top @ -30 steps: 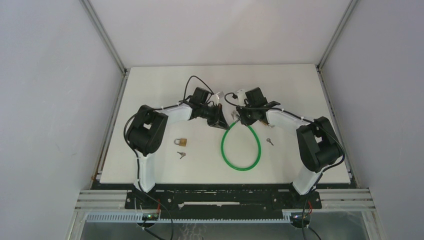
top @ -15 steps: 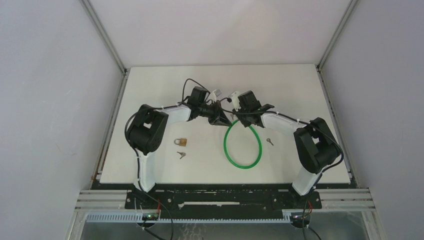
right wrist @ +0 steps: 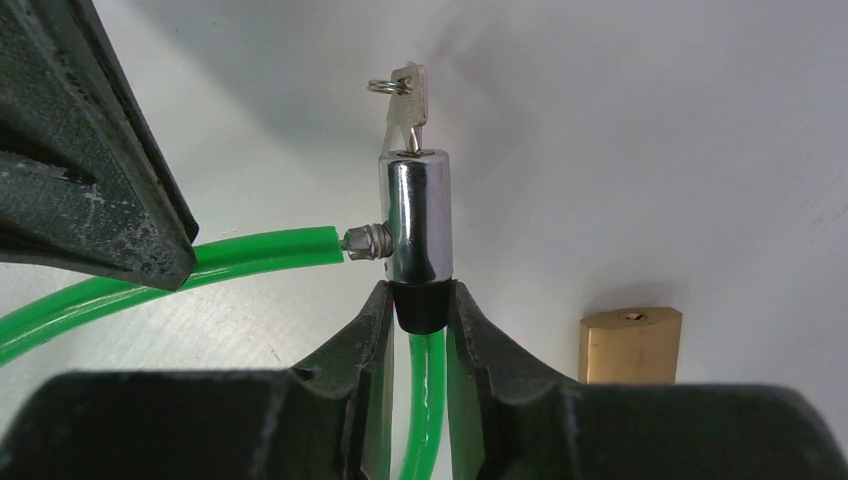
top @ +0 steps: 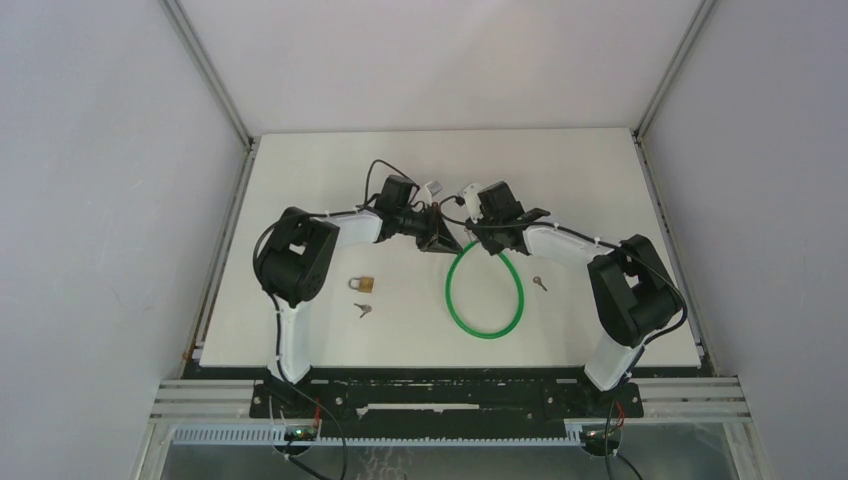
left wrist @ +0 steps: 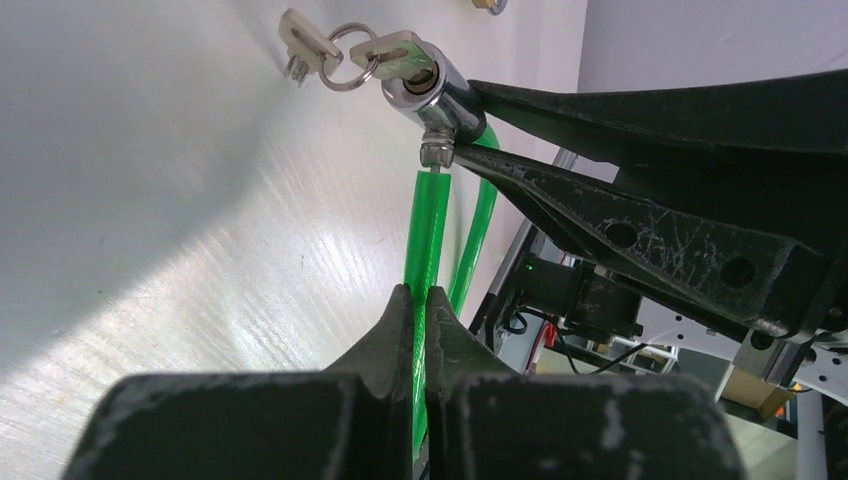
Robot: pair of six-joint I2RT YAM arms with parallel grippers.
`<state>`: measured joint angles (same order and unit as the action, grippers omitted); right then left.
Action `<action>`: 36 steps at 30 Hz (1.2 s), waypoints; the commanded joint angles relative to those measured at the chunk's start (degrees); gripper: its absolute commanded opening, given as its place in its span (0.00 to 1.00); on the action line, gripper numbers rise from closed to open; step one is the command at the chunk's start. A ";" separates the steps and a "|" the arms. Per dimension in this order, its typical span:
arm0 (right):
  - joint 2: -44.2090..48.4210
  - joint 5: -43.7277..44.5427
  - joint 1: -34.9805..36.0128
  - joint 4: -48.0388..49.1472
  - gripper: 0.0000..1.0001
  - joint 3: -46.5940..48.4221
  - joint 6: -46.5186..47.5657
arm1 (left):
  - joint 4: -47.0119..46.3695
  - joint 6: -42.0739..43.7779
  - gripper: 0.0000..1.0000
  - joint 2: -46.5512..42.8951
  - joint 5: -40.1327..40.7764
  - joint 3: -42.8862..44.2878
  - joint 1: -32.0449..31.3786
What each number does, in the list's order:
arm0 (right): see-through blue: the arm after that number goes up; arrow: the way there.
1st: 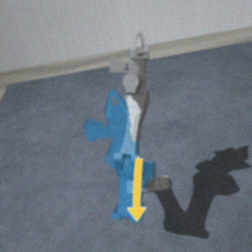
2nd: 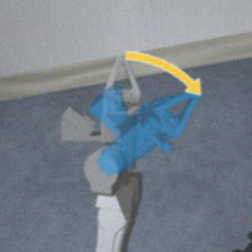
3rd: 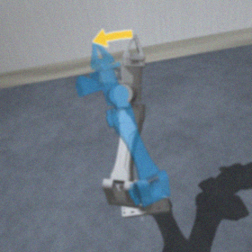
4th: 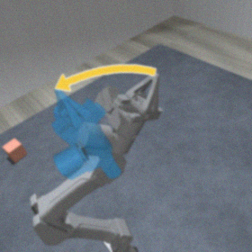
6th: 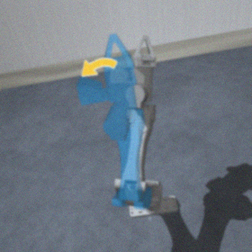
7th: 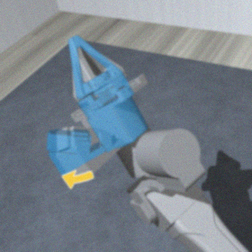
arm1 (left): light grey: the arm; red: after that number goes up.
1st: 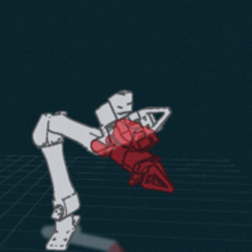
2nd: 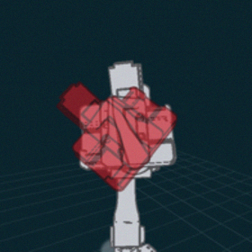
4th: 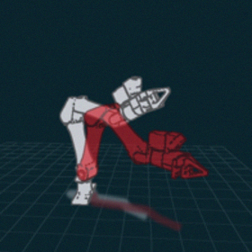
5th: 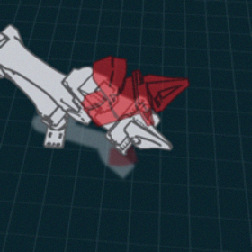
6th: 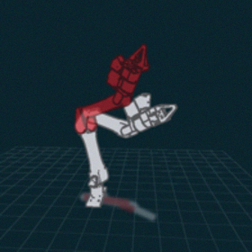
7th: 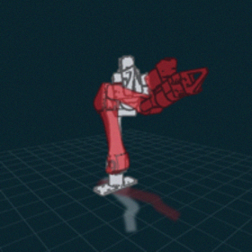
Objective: Lock with the key
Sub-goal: Lock the lock.
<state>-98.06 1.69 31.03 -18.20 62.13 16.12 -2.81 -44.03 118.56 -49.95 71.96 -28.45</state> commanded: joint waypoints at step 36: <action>-5.28 -26.24 -13.00 -5.45 0.52 6.62 -11.18 | 9.79 24.74 0.16 -6.74 5.92 0.53 -0.03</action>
<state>-102.63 -23.94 17.85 -22.09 65.52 5.19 2.11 -26.33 116.55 -46.74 71.99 -28.36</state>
